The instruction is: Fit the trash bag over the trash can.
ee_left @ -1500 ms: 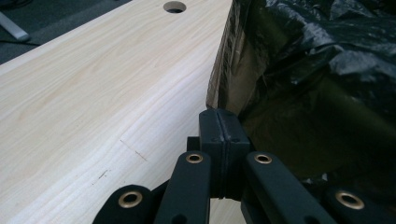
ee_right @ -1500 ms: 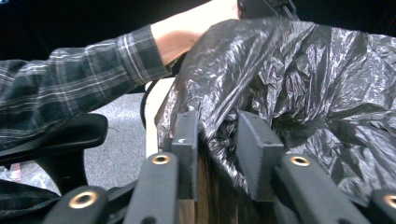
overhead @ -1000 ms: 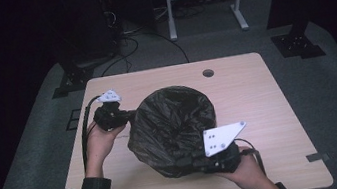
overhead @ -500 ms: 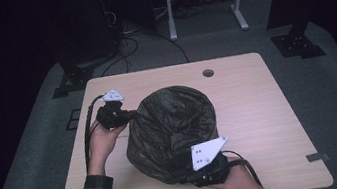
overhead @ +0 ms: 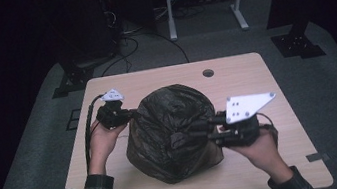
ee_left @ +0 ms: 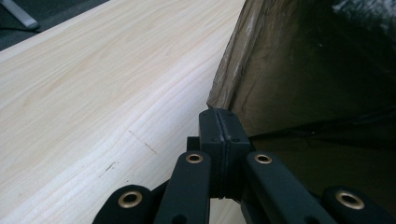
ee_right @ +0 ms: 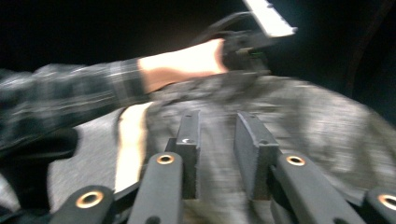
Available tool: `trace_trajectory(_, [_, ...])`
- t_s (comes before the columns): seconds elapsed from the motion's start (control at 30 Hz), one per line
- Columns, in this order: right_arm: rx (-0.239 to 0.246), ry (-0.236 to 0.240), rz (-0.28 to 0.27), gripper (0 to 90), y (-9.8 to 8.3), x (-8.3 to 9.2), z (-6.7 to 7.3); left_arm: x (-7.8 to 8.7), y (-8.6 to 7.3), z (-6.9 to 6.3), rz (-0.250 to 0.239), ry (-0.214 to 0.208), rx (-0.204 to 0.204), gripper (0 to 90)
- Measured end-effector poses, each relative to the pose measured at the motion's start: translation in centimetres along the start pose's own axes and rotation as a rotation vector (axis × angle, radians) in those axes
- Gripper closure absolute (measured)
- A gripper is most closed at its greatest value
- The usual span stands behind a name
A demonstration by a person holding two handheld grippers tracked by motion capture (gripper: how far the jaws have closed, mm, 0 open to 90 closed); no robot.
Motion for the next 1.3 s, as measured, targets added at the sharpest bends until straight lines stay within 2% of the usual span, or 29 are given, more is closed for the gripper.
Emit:
trace_trajectory(0.2, [-0.065, -0.171, -0.009, 66.4, 1.2, 0.6, -6.5, 0.0, 0.1, 0.0, -0.004, 0.001, 0.001, 89.7])
trace_trajectory(0.3, [-0.090, -0.235, 0.014, 64.8, 1.3, 0.2, -9.2, 0.0, 0.2, 0.0, -0.003, -0.002, -0.006, 89.7])
trace_trajectory(0.4, [-0.128, -0.264, 0.041, 59.9, 1.2, -0.7, -11.4, -0.1, 0.3, -0.1, -0.007, -0.003, -0.008, 89.7])
trace_trajectory(0.47, [-0.149, -0.273, 0.062, 57.0, 1.0, -1.3, -12.4, -0.1, 0.3, -0.1, -0.009, -0.004, -0.008, 89.7])
trace_trajectory(0.57, [-0.198, -0.240, 0.100, 57.2, 0.3, -2.4, -13.5, 0.0, 0.3, 0.0, -0.011, -0.004, -0.009, 89.7])
trace_trajectory(0.6, [-0.209, -0.236, 0.109, 60.9, 0.0, -2.8, -13.7, 0.0, 0.3, 0.0, -0.013, -0.004, -0.010, 89.7])
trace_trajectory(0.67, [-0.213, -0.258, 0.122, 73.6, -0.6, -3.1, -14.2, 0.0, 0.3, 0.0, -0.017, -0.003, -0.008, 89.7])
trace_trajectory(0.7, [-0.212, -0.259, 0.113, 80.0, -0.7, -3.1, -14.3, -0.1, 0.3, 0.0, -0.021, -0.002, -0.009, 89.8])
trace_trajectory(0.77, [-0.225, -0.248, 0.095, 83.7, -0.7, -3.0, -14.6, -0.1, 0.4, 0.1, -0.029, 0.002, -0.009, 89.8])
trace_trajectory(0.8, [-0.236, -0.237, 0.074, 89.5, -0.6, -2.9, -14.7, -0.2, 0.4, 0.1, -0.035, 0.006, -0.006, 89.8])
trace_trajectory(0.83, [-0.225, -0.269, 0.065, 89.8, -0.6, -2.7, -15.0, -0.2, 0.4, 0.1, -0.038, 0.008, -0.004, 89.8])
trace_trajectory(0.87, [-0.226, -0.281, 0.068, 90.0, -0.7, -2.6, -15.2, -0.3, 0.4, 0.2, -0.041, 0.012, -0.005, 89.8])
trace_trajectory(0.93, [-0.243, -0.283, 0.068, 90.0, -1.0, -2.7, -15.8, -0.6, 0.3, 0.4, -0.049, 0.014, 0.003, 89.8])
trace_trajectory(1.0, [-0.254, -0.307, 0.082, 90.0, -1.6, -2.8, -16.5, -0.9, 0.1, 0.5, -0.040, 0.021, 0.003, 89.8])
trace_trajectory(1.1, [-0.283, -0.340, 0.098, 90.0, -2.9, -3.1, -17.8, -1.6, -0.3, 0.7, -0.027, 0.019, 0.008, 89.8])
trace_trajectory(1.3, [-0.343, -0.359, 0.130, 90.0, -5.9, -3.8, -19.5, -3.2, -1.7, 0.9, 0.009, 0.008, 0.034, 89.8])
Point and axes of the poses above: each handheld gripper's, and its own axes: x roughly backward along the jaws, y roughly out of its top, z roughly to its left, the point moved 6 cm from there along -x, roughly forward along the jaws, and after that the axes turned 8 degrees about -x, right-handed, at the moved point
